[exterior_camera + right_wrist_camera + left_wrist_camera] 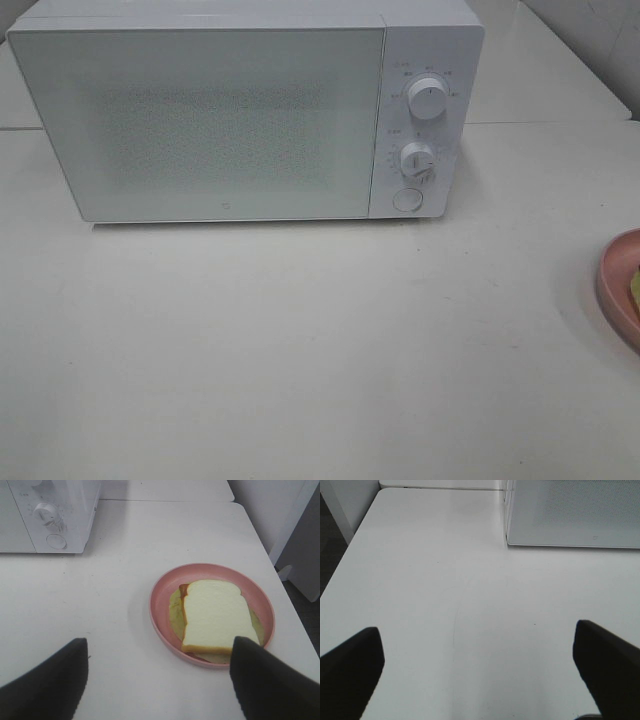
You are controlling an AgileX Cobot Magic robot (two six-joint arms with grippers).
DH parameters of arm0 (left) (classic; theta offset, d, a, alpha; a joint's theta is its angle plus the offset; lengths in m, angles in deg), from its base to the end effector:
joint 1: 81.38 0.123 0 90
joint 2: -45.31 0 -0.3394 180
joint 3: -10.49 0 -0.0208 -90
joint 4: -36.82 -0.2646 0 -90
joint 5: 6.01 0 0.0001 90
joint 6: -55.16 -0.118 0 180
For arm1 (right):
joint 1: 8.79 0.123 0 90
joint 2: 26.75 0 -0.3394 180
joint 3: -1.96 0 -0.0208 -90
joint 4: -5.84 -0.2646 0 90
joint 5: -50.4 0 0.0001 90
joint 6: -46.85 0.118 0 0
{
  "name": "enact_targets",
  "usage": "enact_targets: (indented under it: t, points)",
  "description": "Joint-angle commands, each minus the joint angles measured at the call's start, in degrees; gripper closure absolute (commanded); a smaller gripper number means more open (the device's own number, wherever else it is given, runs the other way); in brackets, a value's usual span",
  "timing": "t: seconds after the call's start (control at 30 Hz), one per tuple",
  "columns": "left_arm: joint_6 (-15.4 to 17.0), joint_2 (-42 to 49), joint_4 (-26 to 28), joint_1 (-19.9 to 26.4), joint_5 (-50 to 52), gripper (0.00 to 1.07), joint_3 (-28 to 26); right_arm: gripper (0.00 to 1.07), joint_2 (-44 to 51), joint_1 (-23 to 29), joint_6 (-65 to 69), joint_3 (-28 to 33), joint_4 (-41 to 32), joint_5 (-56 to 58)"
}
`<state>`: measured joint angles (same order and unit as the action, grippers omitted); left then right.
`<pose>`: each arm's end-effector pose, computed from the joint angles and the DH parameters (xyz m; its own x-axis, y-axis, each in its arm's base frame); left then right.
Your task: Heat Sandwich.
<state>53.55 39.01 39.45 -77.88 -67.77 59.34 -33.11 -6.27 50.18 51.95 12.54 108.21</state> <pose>-0.0266 -0.0064 0.2751 -0.4515 -0.0212 -0.8920 -0.0221 0.9997 -0.0126 -0.0208 -0.0126 0.2767 -0.4063 -0.0222 -0.9135 0.0446 0.9980 -0.0441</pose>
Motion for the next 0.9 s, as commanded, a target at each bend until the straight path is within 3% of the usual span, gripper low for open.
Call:
enact_targets:
  t: [0.03, 0.9]
  points:
    - [0.00, 1.55, 0.23, 0.34, 0.63, 0.08, 0.06, 0.32, 1.49, -0.46, -0.40, 0.06, 0.23, -0.63]
    - [0.00, 1.55, 0.23, 0.34, 0.63, 0.08, 0.06, 0.32, 1.49, -0.46, -0.34, 0.06, 0.23, -0.63]
